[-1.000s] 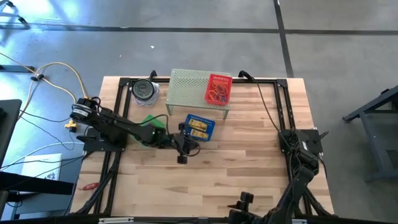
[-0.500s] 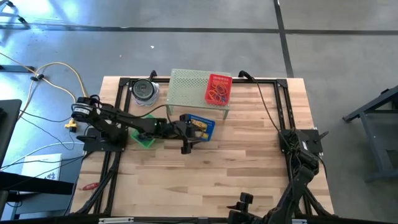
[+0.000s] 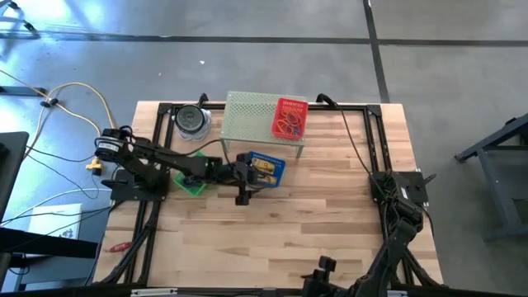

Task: Pick & Place Office Desk Supplies
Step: Put the blue bin on the shelf

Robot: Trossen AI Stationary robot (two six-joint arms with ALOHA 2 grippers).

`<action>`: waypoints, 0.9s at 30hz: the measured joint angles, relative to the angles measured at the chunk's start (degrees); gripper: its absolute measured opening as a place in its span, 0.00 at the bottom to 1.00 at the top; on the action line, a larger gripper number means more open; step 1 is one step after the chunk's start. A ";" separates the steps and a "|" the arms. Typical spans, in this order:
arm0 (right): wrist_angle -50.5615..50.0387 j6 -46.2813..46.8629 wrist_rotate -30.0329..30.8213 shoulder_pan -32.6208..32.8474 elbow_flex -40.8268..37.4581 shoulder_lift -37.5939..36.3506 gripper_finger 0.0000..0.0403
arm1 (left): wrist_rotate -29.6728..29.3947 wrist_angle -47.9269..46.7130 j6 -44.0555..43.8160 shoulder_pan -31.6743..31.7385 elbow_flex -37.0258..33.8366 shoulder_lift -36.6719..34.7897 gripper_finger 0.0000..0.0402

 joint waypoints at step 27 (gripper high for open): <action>2.40 -1.05 0.26 -0.02 0.00 0.00 0.37 | -8.75 7.84 0.46 -0.17 0.15 14.30 0.64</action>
